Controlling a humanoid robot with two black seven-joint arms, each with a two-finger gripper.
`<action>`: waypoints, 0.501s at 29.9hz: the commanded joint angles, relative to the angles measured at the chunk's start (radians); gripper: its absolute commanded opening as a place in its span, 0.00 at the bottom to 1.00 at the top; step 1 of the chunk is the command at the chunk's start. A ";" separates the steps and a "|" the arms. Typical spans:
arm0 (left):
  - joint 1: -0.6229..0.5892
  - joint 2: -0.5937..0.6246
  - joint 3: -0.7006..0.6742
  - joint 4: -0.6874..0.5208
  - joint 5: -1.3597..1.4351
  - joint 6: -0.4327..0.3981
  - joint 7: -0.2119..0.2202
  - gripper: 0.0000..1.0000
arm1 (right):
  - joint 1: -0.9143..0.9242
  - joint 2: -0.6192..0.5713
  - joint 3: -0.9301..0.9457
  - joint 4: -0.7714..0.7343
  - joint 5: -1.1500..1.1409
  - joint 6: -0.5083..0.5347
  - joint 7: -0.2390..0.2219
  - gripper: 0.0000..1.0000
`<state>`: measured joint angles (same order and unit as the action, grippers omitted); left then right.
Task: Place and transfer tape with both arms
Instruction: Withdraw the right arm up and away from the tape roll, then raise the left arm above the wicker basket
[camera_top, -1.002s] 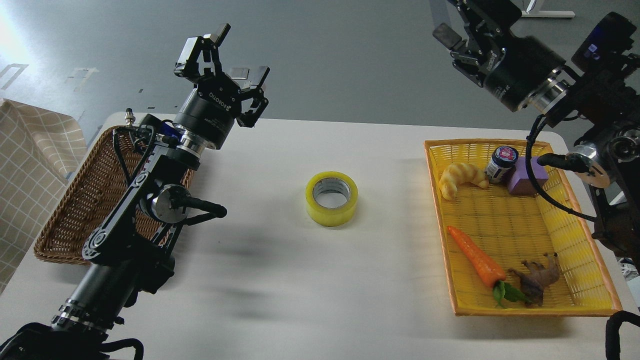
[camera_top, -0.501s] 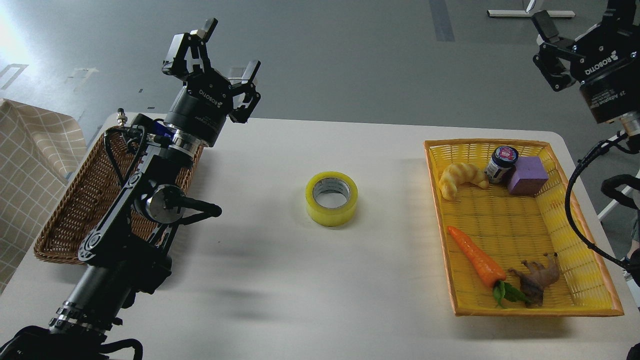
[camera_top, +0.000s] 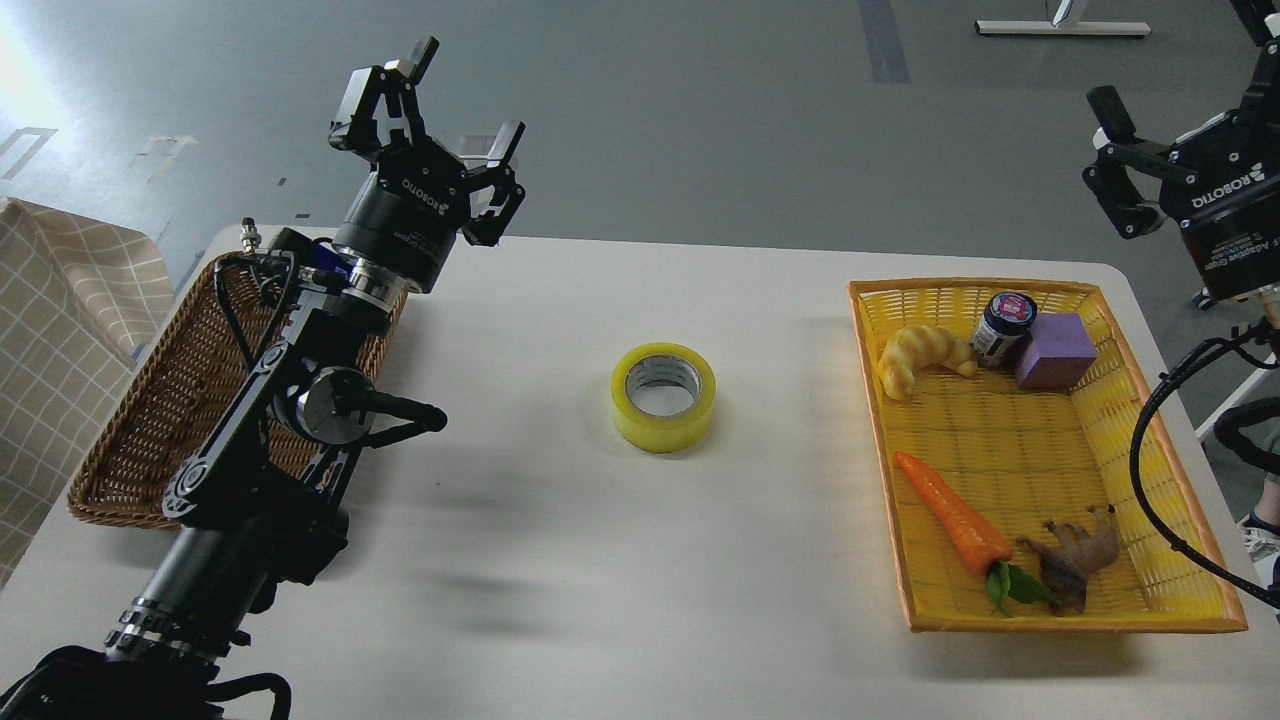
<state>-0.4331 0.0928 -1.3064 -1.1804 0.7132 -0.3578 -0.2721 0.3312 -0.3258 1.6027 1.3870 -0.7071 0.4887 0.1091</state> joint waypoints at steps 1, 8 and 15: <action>-0.009 0.007 0.013 0.004 0.009 -0.001 0.001 1.00 | -0.003 0.007 0.042 0.015 -0.003 0.000 0.003 1.00; -0.038 -0.011 0.010 0.016 0.018 0.017 -0.001 1.00 | 0.006 0.007 0.071 0.021 -0.003 0.000 0.000 1.00; -0.038 -0.001 0.004 0.029 0.041 0.005 -0.002 1.00 | 0.008 0.002 0.071 0.047 -0.003 0.000 -0.029 1.00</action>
<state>-0.4738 0.0799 -1.2953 -1.1316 0.7469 -0.3410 -0.2743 0.3408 -0.3231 1.6725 1.4096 -0.7101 0.4887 0.1005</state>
